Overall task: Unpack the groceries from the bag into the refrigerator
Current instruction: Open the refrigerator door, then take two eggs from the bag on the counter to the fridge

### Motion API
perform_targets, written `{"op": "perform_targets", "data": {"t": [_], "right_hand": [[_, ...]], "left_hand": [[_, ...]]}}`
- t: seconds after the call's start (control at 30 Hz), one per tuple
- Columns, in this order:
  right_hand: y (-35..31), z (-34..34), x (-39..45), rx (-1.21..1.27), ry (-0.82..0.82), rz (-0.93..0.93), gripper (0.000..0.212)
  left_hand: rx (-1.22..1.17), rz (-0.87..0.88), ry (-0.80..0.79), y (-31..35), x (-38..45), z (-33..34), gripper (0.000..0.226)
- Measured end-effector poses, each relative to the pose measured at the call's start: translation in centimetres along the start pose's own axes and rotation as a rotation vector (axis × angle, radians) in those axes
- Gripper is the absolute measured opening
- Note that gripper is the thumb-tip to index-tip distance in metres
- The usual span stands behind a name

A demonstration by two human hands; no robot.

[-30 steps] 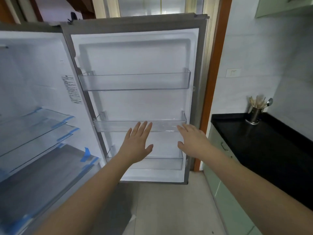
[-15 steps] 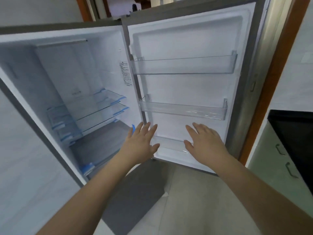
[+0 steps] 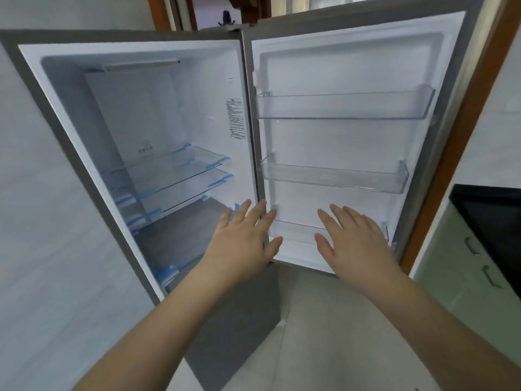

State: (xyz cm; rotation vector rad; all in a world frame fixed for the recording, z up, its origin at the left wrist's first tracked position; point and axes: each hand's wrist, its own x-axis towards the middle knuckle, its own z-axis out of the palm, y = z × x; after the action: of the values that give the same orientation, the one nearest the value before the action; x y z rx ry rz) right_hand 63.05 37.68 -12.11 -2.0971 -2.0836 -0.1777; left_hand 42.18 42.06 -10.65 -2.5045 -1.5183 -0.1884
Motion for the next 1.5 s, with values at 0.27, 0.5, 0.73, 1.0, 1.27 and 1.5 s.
{"op": "perform_targets", "data": {"t": [0.27,0.5,0.73,1.0,1.27,1.5], "right_hand": [[-6.1,-0.1,-4.6,-0.012,0.081,0.208,0.066],[-5.6,-1.3,-12.2,-0.144,0.124,0.435,0.057],[-3.6,-3.7,-24.2,-0.258,0.193,0.690,0.055],[-3.5,-6.8,-41.1,-0.354,0.180,0.960,0.059],[-5.4,-9.9,-60.3,-0.425,0.173,1.255,0.061],[-8.4,-11.8,-71.6,-0.455,0.199,1.447,0.056]], "left_hand": [[-0.087,0.205,0.041,-2.5,-1.8,0.9,0.063],[-0.257,0.478,0.103,1.2,-3.3,0.6,0.072],[-0.320,0.805,0.156,11.5,-7.8,-1.8,0.064],[-0.342,1.063,0.101,23.2,-17.3,-5.3,0.067],[-0.401,1.382,0.142,35.2,-32.3,-8.9,0.068],[-0.432,1.614,0.186,41.7,-41.9,-11.2,0.062]]}}
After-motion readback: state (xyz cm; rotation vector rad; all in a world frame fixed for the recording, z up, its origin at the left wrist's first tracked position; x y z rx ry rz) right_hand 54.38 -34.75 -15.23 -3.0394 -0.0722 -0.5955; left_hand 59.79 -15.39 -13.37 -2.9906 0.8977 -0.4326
